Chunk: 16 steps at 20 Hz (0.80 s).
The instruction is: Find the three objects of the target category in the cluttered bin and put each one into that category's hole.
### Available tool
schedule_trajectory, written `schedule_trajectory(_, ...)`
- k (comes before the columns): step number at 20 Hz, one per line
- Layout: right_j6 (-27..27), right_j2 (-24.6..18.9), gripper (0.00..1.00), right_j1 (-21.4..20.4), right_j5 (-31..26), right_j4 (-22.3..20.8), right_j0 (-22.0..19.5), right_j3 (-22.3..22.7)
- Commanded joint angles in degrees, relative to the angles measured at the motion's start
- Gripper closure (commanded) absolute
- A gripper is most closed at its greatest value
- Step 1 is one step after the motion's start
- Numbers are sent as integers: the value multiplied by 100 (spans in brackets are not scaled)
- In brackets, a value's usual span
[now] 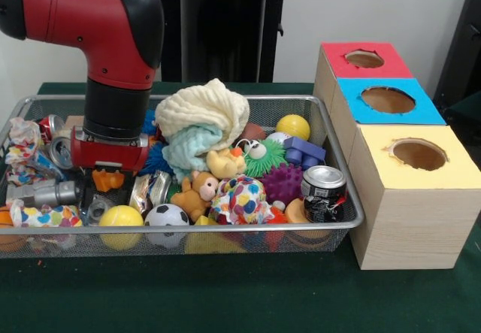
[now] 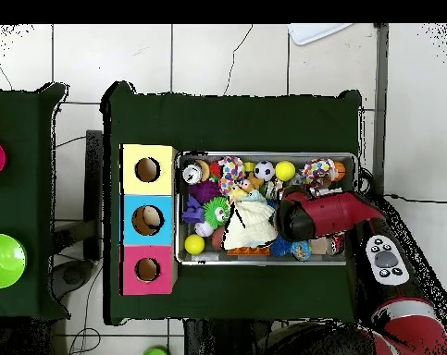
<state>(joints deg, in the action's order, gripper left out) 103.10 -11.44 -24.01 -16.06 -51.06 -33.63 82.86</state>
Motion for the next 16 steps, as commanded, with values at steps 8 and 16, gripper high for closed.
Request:
schedule_trajectory(8, -29, -247, 100, 494, -185, 65, -8, 20)
schedule_trajectory(16, -333, -437, 100, -156, -693, 458, -141, 569)
